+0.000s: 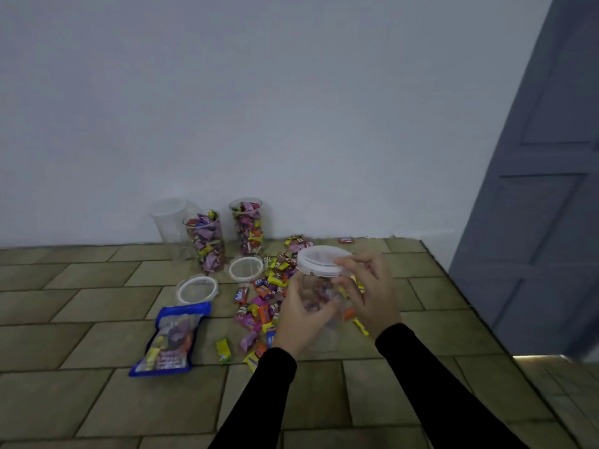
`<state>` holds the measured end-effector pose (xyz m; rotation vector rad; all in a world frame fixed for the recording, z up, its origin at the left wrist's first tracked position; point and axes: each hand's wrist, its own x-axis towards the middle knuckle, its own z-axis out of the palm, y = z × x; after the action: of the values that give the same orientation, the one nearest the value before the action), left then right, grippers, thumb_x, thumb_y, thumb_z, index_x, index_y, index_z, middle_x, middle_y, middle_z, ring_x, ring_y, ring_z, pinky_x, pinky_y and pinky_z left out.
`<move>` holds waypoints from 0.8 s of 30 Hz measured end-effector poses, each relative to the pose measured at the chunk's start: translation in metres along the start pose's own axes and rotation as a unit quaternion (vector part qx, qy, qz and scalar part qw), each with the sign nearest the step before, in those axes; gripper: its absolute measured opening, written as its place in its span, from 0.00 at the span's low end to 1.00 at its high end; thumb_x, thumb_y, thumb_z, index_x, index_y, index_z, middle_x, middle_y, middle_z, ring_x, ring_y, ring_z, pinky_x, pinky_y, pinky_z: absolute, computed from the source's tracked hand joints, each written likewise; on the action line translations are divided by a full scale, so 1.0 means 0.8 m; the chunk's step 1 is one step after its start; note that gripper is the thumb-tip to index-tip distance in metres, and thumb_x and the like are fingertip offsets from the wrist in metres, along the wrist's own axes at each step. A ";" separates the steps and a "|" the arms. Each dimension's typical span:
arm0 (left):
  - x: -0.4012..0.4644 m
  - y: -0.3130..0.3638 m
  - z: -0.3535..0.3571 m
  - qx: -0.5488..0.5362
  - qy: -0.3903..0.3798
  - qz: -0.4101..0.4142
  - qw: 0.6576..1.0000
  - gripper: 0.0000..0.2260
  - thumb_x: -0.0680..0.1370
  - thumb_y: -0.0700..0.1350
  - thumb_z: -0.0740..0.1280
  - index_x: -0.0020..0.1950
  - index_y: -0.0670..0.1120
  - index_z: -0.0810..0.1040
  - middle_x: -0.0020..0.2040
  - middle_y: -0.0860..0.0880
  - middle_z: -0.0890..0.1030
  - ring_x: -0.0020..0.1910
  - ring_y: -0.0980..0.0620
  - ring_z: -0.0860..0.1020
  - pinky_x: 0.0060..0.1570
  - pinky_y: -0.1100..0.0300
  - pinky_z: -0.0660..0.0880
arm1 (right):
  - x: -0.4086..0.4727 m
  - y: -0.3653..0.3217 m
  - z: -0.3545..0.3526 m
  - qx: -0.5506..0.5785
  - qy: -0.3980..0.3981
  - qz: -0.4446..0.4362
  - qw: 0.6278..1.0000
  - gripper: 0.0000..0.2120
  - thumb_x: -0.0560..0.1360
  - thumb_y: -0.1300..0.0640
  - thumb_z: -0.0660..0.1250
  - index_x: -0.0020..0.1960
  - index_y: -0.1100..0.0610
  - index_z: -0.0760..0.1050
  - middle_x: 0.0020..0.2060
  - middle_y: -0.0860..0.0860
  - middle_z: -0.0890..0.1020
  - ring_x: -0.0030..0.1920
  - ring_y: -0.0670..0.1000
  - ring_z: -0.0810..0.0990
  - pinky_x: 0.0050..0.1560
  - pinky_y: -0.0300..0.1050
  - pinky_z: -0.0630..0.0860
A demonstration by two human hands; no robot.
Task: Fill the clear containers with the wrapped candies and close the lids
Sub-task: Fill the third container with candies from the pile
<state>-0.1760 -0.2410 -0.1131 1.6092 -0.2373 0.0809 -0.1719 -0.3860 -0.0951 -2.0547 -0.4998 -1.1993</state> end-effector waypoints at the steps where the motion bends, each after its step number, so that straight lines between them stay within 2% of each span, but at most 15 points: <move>1: -0.008 -0.002 0.008 0.001 -0.001 -0.002 1.000 0.34 0.61 0.54 0.76 0.64 0.49 0.71 0.52 0.49 0.82 0.49 0.48 0.81 0.49 0.53 0.80 | -0.008 0.002 -0.010 0.003 -0.004 -0.002 1.000 0.11 0.75 0.56 0.64 0.56 0.56 0.79 0.51 0.49 0.71 0.53 0.46 0.71 0.54 0.40 0.71; 3: -0.020 -0.010 0.021 0.005 0.003 -0.005 1.000 0.33 0.61 0.53 0.79 0.64 0.53 0.71 0.51 0.46 0.82 0.47 0.48 0.82 0.51 0.46 0.80 | -0.024 0.007 -0.025 0.007 -0.022 -0.012 1.000 0.11 0.76 0.56 0.64 0.58 0.53 0.76 0.52 0.50 0.71 0.54 0.48 0.72 0.56 0.38 0.70; 6: -0.031 -0.023 0.028 0.032 0.009 -0.013 0.999 0.38 0.60 0.54 0.81 0.66 0.60 0.69 0.56 0.51 0.82 0.55 0.50 0.81 0.56 0.43 0.78 | -0.042 0.008 -0.038 0.037 -0.056 0.000 0.998 0.13 0.79 0.49 0.61 0.57 0.54 0.78 0.53 0.51 0.73 0.55 0.48 0.73 0.56 0.42 0.72; 9: -0.047 -0.029 0.038 0.055 0.033 -0.005 0.998 0.38 0.58 0.51 0.81 0.62 0.66 0.67 0.59 0.55 0.80 0.58 0.54 0.79 0.58 0.48 0.77 | -0.043 -0.008 -0.044 0.160 -0.049 0.158 0.973 0.21 0.78 0.43 0.59 0.45 0.59 0.81 0.46 0.51 0.76 0.50 0.47 0.75 0.50 0.45 0.74; 11: -0.056 -0.027 0.045 0.063 0.047 0.000 0.997 0.37 0.58 0.50 0.81 0.60 0.65 0.65 0.59 0.56 0.78 0.58 0.57 0.78 0.59 0.53 0.77 | -0.033 -0.018 -0.043 0.231 -0.027 0.269 0.935 0.17 0.77 0.44 0.61 0.41 0.56 0.79 0.42 0.51 0.78 0.46 0.46 0.76 0.47 0.46 0.74; 14: -0.059 -0.024 0.046 0.063 0.042 -0.008 0.997 0.38 0.58 0.53 0.80 0.61 0.63 0.64 0.61 0.57 0.76 0.60 0.58 0.76 0.61 0.54 0.76 | -0.013 -0.018 -0.041 0.209 -0.055 0.373 0.902 0.08 0.75 0.48 0.68 0.44 0.53 0.75 0.41 0.49 0.77 0.42 0.48 0.75 0.44 0.46 0.73; 17: -0.058 -0.024 0.046 0.057 0.048 -0.019 0.997 0.42 0.58 0.54 0.81 0.66 0.56 0.63 0.61 0.56 0.76 0.60 0.57 0.77 0.62 0.51 0.75 | -0.006 -0.013 -0.043 0.163 -0.150 0.471 0.854 0.16 0.71 0.44 0.72 0.39 0.54 0.71 0.35 0.49 0.75 0.36 0.49 0.74 0.35 0.43 0.69; 20: -0.058 -0.024 0.046 0.060 0.057 -0.024 0.996 0.43 0.58 0.54 0.81 0.67 0.55 0.63 0.61 0.56 0.77 0.60 0.56 0.77 0.62 0.50 0.76 | -0.002 -0.010 -0.046 0.144 -0.160 0.492 0.843 0.24 0.67 0.40 0.74 0.29 0.54 0.66 0.27 0.51 0.70 0.29 0.51 0.69 0.32 0.43 0.64; 24: -0.057 -0.025 0.046 0.062 0.059 -0.027 0.996 0.42 0.58 0.54 0.81 0.67 0.55 0.64 0.61 0.57 0.77 0.59 0.58 0.77 0.62 0.52 0.75 | 0.004 -0.016 -0.049 0.162 -0.194 0.512 0.821 0.22 0.68 0.41 0.73 0.31 0.57 0.70 0.29 0.55 0.73 0.27 0.50 0.70 0.27 0.40 0.67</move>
<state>-0.2200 -0.2719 -0.1438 1.7261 -0.0992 0.1520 -0.2016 -0.4058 -0.0747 -1.8047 0.2426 -0.0382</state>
